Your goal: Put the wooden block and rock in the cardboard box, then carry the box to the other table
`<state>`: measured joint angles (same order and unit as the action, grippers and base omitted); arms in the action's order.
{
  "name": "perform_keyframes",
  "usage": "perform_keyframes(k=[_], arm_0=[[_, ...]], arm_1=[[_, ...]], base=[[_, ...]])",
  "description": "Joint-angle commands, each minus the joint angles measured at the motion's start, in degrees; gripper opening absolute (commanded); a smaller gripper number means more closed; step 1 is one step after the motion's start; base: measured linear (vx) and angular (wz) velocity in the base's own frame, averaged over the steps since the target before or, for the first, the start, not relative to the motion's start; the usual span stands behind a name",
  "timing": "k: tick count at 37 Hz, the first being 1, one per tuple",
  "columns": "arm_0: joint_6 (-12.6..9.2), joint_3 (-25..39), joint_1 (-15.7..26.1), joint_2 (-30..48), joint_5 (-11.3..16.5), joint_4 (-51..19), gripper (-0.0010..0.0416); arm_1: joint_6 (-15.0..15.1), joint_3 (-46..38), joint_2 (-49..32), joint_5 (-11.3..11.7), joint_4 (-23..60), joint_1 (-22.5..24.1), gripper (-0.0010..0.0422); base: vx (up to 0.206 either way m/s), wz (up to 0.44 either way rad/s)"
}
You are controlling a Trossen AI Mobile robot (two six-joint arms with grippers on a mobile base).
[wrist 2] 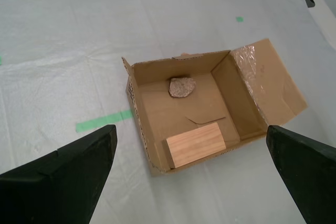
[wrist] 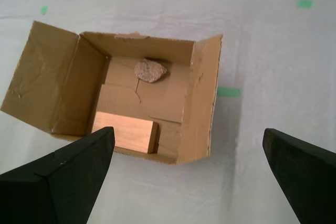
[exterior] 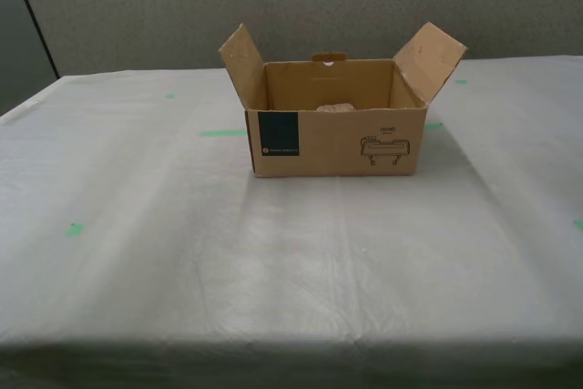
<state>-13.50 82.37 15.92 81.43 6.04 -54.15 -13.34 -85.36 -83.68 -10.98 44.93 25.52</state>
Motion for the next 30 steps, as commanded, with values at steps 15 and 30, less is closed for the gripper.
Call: perform_keyframes(k=[15,30], arm_0=[[-0.22,-14.49,0.15,-10.8,-0.22,6.71,0.0394],[-1.38,-20.41,0.31,-13.11,-0.22,8.9,0.0393]], arm_1=[[0.28,16.94,11.28,2.21,-4.0,0.09,0.0389],[-0.61,27.23,15.87,2.34,-6.84,0.09,0.0389]], base=[[0.0,0.0],[0.0,0.0]])
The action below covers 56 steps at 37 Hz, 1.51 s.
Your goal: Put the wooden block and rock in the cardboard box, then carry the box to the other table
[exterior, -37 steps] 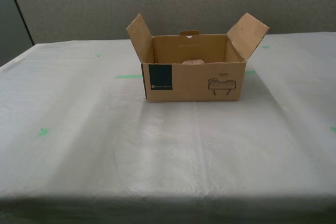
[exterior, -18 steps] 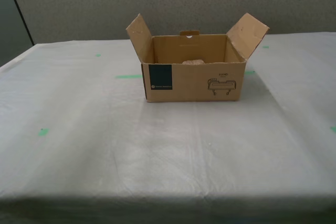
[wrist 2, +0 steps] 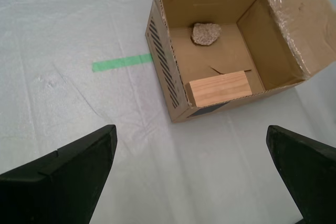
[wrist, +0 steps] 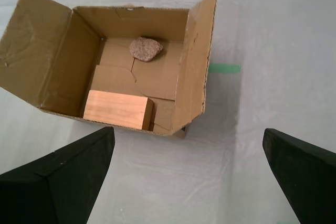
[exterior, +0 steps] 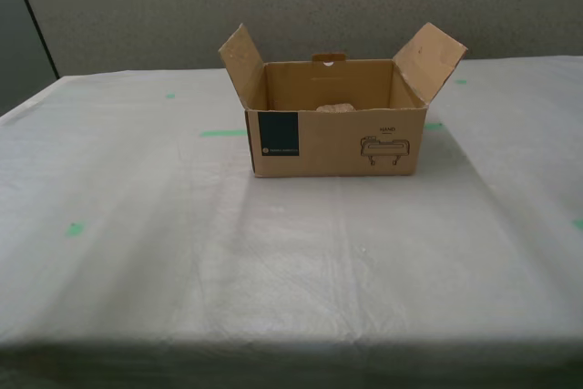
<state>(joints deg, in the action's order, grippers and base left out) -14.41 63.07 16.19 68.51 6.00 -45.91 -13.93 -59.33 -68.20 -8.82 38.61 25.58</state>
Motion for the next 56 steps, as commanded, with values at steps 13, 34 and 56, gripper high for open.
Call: perform_keyframes(k=[13,34,56], arm_0=[[-1.11,-7.89,0.37,-2.19,-0.15,4.68,0.0394],[-3.63,-12.79,0.5,-3.23,-0.13,8.46,0.0388],[-3.63,-12.87,0.5,-3.23,-0.13,8.41,0.0388]], arm_1=[[0.63,5.46,0.42,0.17,-4.24,0.02,0.0389],[3.08,9.73,0.35,0.2,-6.84,0.0,0.0389],[3.02,9.73,0.35,0.2,-6.8,0.0,0.0389]], base=[[0.0,0.0],[0.0,0.0],[0.0,0.0]])
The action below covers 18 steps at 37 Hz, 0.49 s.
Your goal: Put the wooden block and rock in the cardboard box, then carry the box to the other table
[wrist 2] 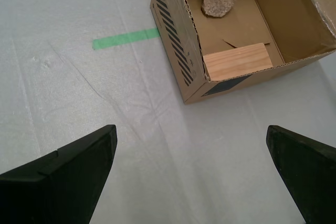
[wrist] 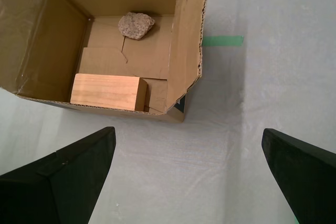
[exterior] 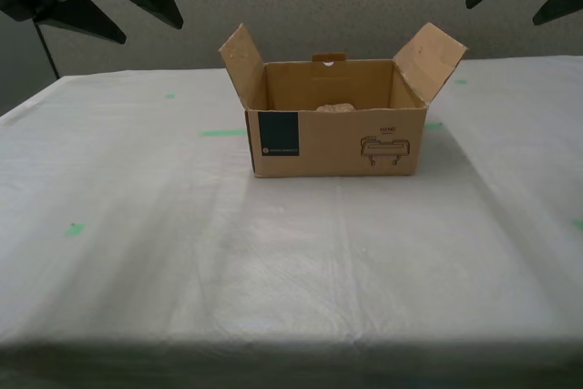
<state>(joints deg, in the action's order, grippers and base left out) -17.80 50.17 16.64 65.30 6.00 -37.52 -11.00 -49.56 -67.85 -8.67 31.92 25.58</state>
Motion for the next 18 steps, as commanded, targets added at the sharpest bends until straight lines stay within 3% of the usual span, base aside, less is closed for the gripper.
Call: perform_keyframes(k=[1,18], arm_0=[[-0.24,0.02,0.04,-0.02,-0.13,0.02,0.0388],[-0.22,0.02,0.04,-0.02,-0.13,0.02,0.0388]], arm_1=[[0.09,-0.04,0.0,0.04,-0.11,0.0,0.0389],[0.09,-0.04,-0.02,0.04,-0.13,0.0,0.0389]], base=[[0.0,0.0],[0.0,0.0]])
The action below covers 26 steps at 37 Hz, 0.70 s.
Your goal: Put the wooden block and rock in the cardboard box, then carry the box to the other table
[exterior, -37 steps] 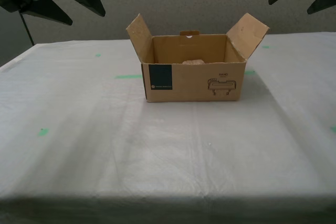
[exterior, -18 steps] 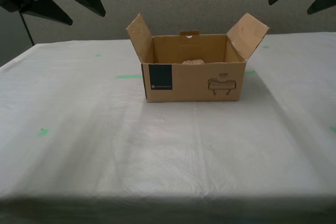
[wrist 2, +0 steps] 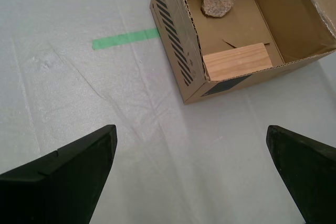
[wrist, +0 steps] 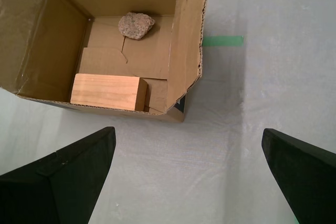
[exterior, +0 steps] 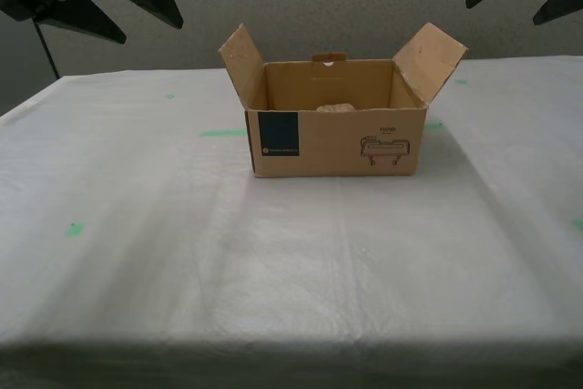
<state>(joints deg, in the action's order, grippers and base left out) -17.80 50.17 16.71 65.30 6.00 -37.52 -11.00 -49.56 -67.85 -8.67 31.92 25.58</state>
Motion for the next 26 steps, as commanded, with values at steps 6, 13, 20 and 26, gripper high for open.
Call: perform_keyframes(k=[6,13,20,26], arm_0=[[-0.22,0.02,-0.02,-0.02,-0.13,0.02,0.0388],[-0.22,0.02,-0.02,-0.02,-0.13,0.04,0.0388],[-0.22,0.02,-0.02,-0.02,-0.13,0.04,0.0388],[-0.22,0.02,-0.02,-0.02,-0.13,0.02,0.0388]], arm_1=[[0.09,-0.04,-0.02,0.04,-0.13,-0.02,0.0389],[0.09,-0.04,0.0,0.04,-0.15,-0.02,0.0389],[0.11,-0.04,0.0,0.04,-0.15,-0.04,0.0389],[0.11,-0.04,0.0,0.04,-0.13,-0.04,0.0389]], base=[[0.0,0.0],[0.0,0.0],[0.0,0.0],[0.0,0.0]])
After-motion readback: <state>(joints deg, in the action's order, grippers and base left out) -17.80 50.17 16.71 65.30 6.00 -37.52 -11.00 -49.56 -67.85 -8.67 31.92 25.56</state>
